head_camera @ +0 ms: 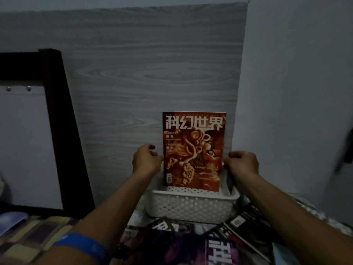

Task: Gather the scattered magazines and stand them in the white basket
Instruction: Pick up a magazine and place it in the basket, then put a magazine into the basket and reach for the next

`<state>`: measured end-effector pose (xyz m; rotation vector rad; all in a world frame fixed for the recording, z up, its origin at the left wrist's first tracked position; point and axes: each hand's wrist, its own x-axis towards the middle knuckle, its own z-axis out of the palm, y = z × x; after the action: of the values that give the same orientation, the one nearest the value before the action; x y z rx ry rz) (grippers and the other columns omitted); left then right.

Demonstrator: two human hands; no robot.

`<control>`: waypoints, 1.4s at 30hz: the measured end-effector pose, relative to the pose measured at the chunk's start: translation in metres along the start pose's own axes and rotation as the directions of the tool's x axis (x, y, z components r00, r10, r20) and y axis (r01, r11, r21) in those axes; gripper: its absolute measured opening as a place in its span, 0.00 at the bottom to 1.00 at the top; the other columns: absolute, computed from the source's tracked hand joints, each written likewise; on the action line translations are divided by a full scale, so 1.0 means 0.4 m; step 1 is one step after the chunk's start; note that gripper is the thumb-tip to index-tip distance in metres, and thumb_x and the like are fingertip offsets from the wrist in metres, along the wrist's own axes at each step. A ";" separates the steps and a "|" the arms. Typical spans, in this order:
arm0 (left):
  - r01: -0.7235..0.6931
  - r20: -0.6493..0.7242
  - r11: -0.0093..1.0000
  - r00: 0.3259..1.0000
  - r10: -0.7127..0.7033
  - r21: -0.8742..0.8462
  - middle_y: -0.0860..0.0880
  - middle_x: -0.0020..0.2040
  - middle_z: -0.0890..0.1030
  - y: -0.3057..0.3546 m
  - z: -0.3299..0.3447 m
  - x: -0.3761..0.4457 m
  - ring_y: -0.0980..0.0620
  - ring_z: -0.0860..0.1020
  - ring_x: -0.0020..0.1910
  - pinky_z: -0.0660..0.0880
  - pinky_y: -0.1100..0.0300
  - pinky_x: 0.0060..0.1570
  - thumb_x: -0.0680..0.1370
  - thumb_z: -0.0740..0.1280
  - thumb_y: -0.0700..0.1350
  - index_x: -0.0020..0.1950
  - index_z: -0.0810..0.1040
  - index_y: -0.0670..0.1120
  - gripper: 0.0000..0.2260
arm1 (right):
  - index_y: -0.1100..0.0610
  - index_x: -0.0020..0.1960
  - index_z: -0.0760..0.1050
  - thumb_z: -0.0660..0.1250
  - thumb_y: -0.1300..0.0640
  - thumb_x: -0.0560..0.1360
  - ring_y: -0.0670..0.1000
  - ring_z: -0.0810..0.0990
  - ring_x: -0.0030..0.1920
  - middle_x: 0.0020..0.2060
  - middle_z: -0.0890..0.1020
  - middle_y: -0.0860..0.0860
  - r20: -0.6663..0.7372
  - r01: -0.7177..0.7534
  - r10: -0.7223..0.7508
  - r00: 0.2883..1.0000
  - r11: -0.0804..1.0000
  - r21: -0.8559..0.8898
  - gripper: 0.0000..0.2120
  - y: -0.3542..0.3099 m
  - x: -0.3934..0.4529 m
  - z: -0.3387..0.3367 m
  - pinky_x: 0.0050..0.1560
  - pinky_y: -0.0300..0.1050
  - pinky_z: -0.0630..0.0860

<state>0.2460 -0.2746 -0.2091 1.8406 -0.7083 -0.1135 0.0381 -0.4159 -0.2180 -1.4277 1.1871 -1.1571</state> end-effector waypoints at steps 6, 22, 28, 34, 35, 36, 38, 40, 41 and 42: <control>-0.201 0.039 0.970 0.979 0.198 0.140 0.46 0.55 0.81 0.047 -0.070 -0.151 0.49 0.78 0.48 0.73 0.58 0.47 0.74 0.71 0.42 0.61 0.77 0.45 0.16 | 0.64 0.53 0.81 0.71 0.67 0.72 0.57 0.83 0.41 0.43 0.84 0.60 0.079 0.026 -0.020 0.997 0.997 -0.075 0.11 -0.031 -0.141 -0.158 0.45 0.47 0.81; -0.374 0.769 0.912 0.629 0.115 0.170 0.53 0.44 0.84 0.183 -0.016 -0.808 0.54 0.81 0.43 0.79 0.56 0.47 0.71 0.75 0.52 0.40 0.79 0.49 0.09 | 0.50 0.64 0.66 0.65 0.34 0.71 0.48 0.74 0.47 0.59 0.77 0.50 0.229 0.135 0.169 0.959 0.438 -0.889 0.29 0.125 -0.511 -0.740 0.43 0.43 0.70; 0.110 0.682 0.970 0.728 0.068 -0.214 0.55 0.28 0.80 0.224 -0.003 -0.838 0.64 0.77 0.25 0.71 0.70 0.24 0.74 0.68 0.34 0.45 0.68 0.44 0.10 | 0.46 0.59 0.67 0.69 0.63 0.70 0.54 0.83 0.42 0.49 0.79 0.52 0.042 -0.038 0.056 0.998 0.937 -0.348 0.23 0.094 -0.547 -0.727 0.38 0.51 0.82; 0.180 0.465 0.779 0.871 0.157 -0.600 0.49 0.42 0.87 0.262 -0.120 -0.767 0.51 0.85 0.38 0.79 0.60 0.31 0.79 0.65 0.40 0.48 0.74 0.56 0.10 | 0.58 0.58 0.73 0.70 0.67 0.73 0.55 0.83 0.44 0.46 0.83 0.55 0.036 -0.040 0.025 0.999 0.855 0.518 0.15 -0.060 -0.568 -0.658 0.37 0.46 0.81; 0.132 0.424 0.762 0.883 0.200 -0.634 0.48 0.44 0.87 0.272 -0.147 -0.746 0.50 0.85 0.40 0.79 0.59 0.32 0.79 0.64 0.40 0.48 0.73 0.56 0.09 | 0.58 0.55 0.74 0.68 0.67 0.75 0.54 0.82 0.43 0.44 0.83 0.55 0.062 -0.027 -0.008 0.998 0.836 0.547 0.11 -0.093 -0.572 -0.635 0.34 0.44 0.81; 0.092 0.381 0.740 0.895 0.232 -0.666 0.48 0.45 0.87 0.282 -0.175 -0.726 0.49 0.85 0.40 0.79 0.58 0.33 0.80 0.64 0.40 0.49 0.72 0.55 0.09 | 0.57 0.51 0.75 0.66 0.68 0.76 0.53 0.82 0.42 0.43 0.83 0.54 0.081 -0.014 -0.038 0.996 0.825 0.565 0.08 -0.129 -0.573 -0.610 0.34 0.43 0.80; 0.030 0.305 0.711 0.915 0.263 -0.702 0.48 0.44 0.87 0.292 -0.231 -0.688 0.50 0.85 0.40 0.80 0.57 0.33 0.80 0.64 0.39 0.50 0.72 0.53 0.08 | 0.56 0.47 0.75 0.63 0.70 0.76 0.50 0.82 0.40 0.41 0.83 0.52 0.116 0.024 -0.112 0.987 0.812 0.583 0.10 -0.202 -0.573 -0.559 0.36 0.42 0.81; -0.040 0.222 0.685 0.931 0.289 -0.727 0.48 0.42 0.87 0.289 -0.285 -0.656 0.51 0.85 0.39 0.80 0.59 0.32 0.80 0.63 0.39 0.51 0.71 0.52 0.08 | 0.56 0.48 0.75 0.62 0.71 0.76 0.49 0.84 0.39 0.40 0.85 0.50 0.148 0.076 -0.201 0.968 0.803 0.591 0.11 -0.255 -0.575 -0.507 0.35 0.42 0.81; -0.069 0.181 0.676 0.939 0.293 -0.734 0.48 0.42 0.87 0.282 -0.309 -0.642 0.52 0.85 0.38 0.80 0.60 0.32 0.80 0.63 0.38 0.51 0.71 0.52 0.08 | 0.56 0.49 0.75 0.63 0.71 0.75 0.48 0.84 0.39 0.40 0.85 0.50 0.157 0.100 -0.234 0.960 0.804 0.586 0.11 -0.268 -0.578 -0.479 0.35 0.41 0.81; -0.087 0.153 0.678 0.946 0.286 -0.730 0.47 0.41 0.86 0.270 -0.329 -0.633 0.52 0.85 0.39 0.80 0.60 0.33 0.80 0.63 0.38 0.51 0.71 0.51 0.07 | 0.56 0.49 0.75 0.64 0.71 0.75 0.48 0.85 0.40 0.41 0.86 0.50 0.165 0.115 -0.249 0.955 0.817 0.566 0.11 -0.271 -0.582 -0.451 0.35 0.41 0.81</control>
<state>0.0479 -0.0576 -0.1268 0.9878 -0.8756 -0.4405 -0.1482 -0.1873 -0.1103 -1.1942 0.4892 -1.2912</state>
